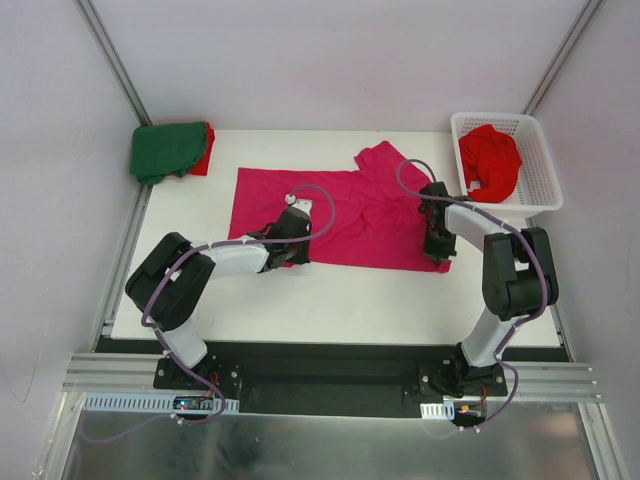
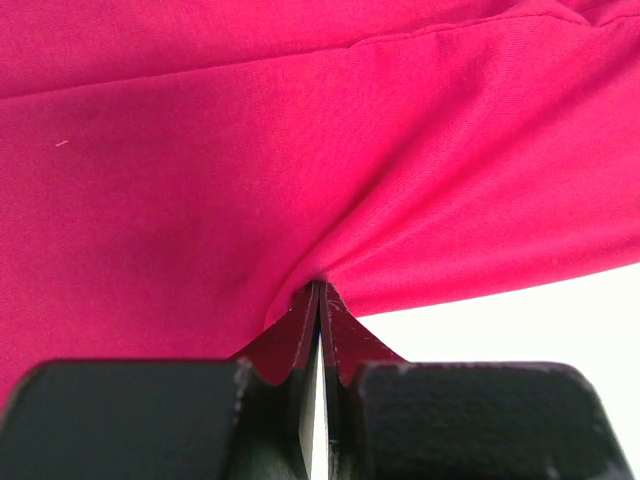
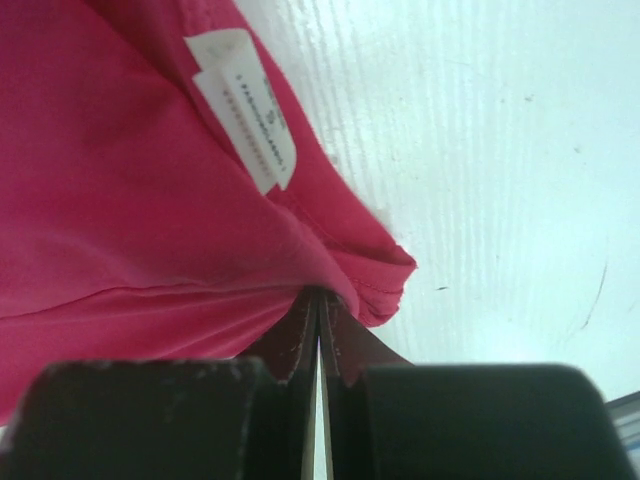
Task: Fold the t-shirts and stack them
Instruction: Fold the flattened tshirt in 1/3 of the way
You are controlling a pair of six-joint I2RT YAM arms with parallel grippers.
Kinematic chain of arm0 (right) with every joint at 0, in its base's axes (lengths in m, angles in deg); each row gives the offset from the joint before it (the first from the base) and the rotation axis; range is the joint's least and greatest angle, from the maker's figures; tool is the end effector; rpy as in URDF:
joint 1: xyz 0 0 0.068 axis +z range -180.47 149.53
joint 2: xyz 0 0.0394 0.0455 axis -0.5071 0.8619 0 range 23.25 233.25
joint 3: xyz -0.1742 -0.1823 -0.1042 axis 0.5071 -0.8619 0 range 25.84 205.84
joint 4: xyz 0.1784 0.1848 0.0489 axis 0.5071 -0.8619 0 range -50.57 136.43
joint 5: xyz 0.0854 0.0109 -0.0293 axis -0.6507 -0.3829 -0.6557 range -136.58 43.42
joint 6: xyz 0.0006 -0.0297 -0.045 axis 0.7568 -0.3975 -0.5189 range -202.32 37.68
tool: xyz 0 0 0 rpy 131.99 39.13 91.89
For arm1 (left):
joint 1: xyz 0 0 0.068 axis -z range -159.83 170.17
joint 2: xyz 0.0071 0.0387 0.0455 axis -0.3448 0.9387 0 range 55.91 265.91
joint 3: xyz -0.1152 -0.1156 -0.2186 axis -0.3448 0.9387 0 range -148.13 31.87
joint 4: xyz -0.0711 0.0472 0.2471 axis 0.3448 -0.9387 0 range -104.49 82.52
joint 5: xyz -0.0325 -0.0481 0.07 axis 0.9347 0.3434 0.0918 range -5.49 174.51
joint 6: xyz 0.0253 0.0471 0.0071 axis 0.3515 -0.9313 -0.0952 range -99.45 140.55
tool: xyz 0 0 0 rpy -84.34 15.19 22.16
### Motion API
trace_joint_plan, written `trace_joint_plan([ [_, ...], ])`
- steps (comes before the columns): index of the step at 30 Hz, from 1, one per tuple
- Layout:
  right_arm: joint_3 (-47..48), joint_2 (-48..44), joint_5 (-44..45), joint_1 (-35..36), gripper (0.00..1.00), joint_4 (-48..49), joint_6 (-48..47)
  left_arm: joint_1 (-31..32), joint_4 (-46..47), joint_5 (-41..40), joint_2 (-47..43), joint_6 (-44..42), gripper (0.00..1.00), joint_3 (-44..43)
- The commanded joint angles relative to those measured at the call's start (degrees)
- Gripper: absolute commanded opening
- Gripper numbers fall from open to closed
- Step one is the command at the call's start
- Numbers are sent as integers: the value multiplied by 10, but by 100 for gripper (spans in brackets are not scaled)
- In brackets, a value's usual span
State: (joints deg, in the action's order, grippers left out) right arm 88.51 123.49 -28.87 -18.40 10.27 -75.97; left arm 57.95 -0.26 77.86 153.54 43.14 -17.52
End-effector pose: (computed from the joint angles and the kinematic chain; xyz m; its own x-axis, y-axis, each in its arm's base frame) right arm 0.3230 0.0580 0.1679 -0.9458 -0.0945 -0.3106 -0.0113 0.9657 -0.2593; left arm 0.2756 -0.2085 0.1606 -0.6861 0.0492 -0.7258 0.2989 0.9287 -0.2196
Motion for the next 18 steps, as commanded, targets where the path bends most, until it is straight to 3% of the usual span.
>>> trace_joint_plan([
  [1, -7, -19, 59, -16, 1, -47, -5, -10, -35, -35, -15, -12, 0, 17],
  [18, 0, -20, 116, -38, 1, -80, 4, -35, -35, -43, -36, -20, 0, 45],
])
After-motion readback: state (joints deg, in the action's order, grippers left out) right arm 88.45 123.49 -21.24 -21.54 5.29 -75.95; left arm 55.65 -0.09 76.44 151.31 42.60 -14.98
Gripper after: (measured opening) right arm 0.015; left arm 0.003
